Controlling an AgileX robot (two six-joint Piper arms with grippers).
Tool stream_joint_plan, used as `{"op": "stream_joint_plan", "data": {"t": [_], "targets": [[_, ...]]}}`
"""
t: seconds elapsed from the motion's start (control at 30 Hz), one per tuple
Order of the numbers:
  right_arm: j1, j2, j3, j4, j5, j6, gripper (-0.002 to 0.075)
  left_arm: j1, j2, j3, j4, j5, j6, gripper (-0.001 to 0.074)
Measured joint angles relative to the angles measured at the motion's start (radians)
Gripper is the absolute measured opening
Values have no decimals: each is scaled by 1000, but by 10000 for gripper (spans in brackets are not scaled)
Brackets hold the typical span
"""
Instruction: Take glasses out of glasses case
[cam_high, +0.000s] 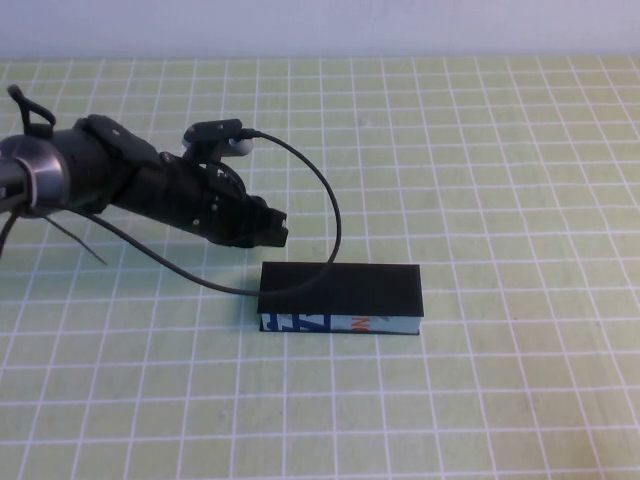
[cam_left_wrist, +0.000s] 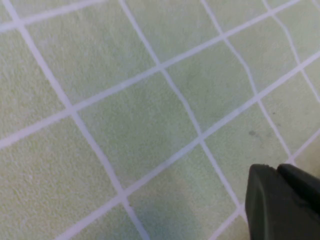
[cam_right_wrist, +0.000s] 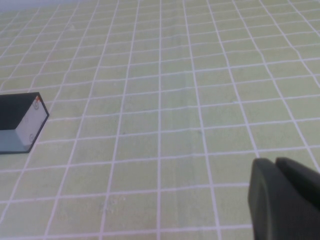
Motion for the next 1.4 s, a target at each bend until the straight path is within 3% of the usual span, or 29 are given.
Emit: {"op": "stream_joint_plan", "data": {"t": [0.27, 0.53, 0.67, 0.8, 0.93, 1.17, 1.3, 1.4], "targets": [[0, 0, 0, 6, -45, 0, -18, -1, 59, -17, -7, 40, 4, -4], [0, 0, 0, 254, -334, 0, -18, -1, 59, -19, 1, 63, 6, -4], [0, 0, 0, 334, -386, 52, -18, -1, 59, -19, 9, 70, 6, -4], [0, 35, -58, 395, -233, 78, -18, 8, 59, -19, 14, 85, 6, -4], [0, 214, -221, 401, 4, 49, -18, 34, 59, -19, 16, 95, -4, -4], [0, 679, -516, 406, 324, -165, -18, 47, 59, -19, 25, 109, -6, -4], [6, 931, -662, 483, 412, -330, -18, 47, 59, -19, 25, 109, -6, -4], [71, 1094, -768, 524, 423, -409, -18, 47, 59, -19, 25, 109, -6, -4]]}}
